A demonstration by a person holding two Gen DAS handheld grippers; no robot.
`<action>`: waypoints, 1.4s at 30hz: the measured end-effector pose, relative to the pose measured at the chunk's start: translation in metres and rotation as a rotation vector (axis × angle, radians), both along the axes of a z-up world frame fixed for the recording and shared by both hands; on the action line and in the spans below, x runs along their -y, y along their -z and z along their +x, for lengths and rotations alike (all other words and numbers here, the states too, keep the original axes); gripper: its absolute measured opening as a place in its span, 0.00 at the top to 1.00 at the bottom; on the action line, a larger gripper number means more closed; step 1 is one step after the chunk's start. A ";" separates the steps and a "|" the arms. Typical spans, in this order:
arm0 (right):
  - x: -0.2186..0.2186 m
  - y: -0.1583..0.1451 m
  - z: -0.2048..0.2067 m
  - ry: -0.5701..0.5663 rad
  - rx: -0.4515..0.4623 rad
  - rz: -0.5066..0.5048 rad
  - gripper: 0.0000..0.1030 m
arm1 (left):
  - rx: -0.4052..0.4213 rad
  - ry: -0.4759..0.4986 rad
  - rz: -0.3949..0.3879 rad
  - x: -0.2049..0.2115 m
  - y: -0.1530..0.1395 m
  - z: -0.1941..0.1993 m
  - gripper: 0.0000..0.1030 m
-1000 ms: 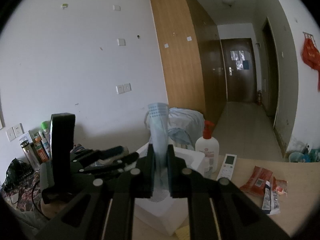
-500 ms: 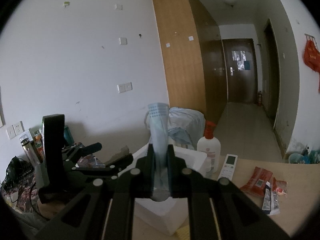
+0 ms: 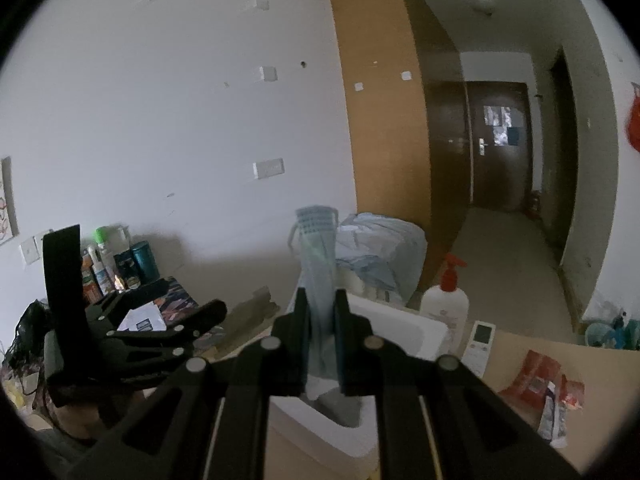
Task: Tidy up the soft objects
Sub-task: 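Open the left tool to drop the grey sock into the foam box, then lower the blue mask into the foam box and open the right tool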
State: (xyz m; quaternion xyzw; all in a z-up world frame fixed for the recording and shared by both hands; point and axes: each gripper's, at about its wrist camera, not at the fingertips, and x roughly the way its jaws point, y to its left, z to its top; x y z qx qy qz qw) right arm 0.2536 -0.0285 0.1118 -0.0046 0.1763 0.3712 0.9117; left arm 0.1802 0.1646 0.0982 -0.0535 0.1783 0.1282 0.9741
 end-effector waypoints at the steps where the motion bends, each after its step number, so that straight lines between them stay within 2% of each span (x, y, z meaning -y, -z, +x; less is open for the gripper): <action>1: -0.004 0.000 0.001 -0.009 -0.001 -0.001 0.87 | 0.000 -0.009 -0.001 -0.003 0.000 -0.002 0.00; 23: -0.036 0.021 0.029 -0.039 -0.072 -0.038 0.87 | -0.014 -0.129 0.001 -0.030 0.004 -0.011 0.00; 36: -0.044 0.027 0.038 -0.026 -0.091 -0.064 0.85 | -0.012 -0.133 -0.013 -0.036 0.004 -0.013 0.00; 38: -0.044 0.028 0.039 -0.024 -0.096 -0.067 0.69 | -0.012 -0.132 -0.013 -0.036 0.004 -0.013 0.00; 40: -0.043 0.028 0.038 -0.013 -0.088 -0.067 0.37 | -0.010 -0.132 -0.015 -0.036 0.004 -0.013 0.00; 42: -0.041 0.026 0.037 -0.002 -0.079 -0.052 0.32 | -0.011 -0.132 -0.013 -0.035 0.004 -0.012 0.00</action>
